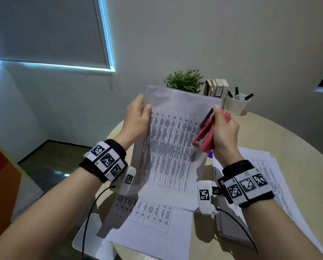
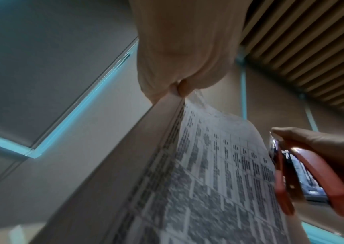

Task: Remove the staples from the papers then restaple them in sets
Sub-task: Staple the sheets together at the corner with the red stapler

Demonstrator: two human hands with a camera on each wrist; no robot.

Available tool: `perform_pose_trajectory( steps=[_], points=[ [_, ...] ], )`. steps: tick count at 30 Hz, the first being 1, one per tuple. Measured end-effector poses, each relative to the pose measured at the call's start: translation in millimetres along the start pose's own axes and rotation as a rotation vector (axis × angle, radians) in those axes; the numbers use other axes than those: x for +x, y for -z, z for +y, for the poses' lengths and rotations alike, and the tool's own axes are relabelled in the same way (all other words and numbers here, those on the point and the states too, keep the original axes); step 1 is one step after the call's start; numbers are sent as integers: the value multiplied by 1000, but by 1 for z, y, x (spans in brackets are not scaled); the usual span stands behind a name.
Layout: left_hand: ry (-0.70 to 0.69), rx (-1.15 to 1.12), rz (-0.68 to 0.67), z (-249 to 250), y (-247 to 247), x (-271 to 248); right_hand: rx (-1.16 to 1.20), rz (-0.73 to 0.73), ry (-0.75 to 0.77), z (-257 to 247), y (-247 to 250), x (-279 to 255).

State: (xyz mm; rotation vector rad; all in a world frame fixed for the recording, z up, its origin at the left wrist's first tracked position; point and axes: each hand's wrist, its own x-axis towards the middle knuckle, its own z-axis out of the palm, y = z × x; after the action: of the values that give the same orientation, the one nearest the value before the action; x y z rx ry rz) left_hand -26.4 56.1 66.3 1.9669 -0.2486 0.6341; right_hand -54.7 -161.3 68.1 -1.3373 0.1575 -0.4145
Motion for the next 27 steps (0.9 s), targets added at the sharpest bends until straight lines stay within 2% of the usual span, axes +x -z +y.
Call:
perform_pose_trajectory(
  steps=[3, 6, 11, 14, 16, 19, 21, 24, 27],
  points=[
    [-170, -50, 137, 35, 6, 18, 75, 34, 161, -32, -3, 1],
    [-250, -90, 183, 51, 6, 20, 119, 23, 260, -46, -2, 1],
    [-182, -122, 114, 43, -11, 4, 104, 19, 226, -34, 4, -2],
    [-136, -100, 125, 43, -15, 9, 95, 55, 230, -37, 3, -3],
    [-129, -89, 132, 50, -15, 17, 103, 140, 286, -51, 2, 1],
    [-190, -79, 85, 63, -19, 25, 219, 266, 440, -87, 0, 4],
    [-235, -64, 42, 72, -27, 23, 273, 253, 546, -112, -2, 3],
    [-264, -52, -34, 83, -40, 18, 358, 178, 568, -139, -9, 3],
    [-304, -23, -90, 85, -51, 17, 343, 107, 553, -148, -20, 2]
  ],
)
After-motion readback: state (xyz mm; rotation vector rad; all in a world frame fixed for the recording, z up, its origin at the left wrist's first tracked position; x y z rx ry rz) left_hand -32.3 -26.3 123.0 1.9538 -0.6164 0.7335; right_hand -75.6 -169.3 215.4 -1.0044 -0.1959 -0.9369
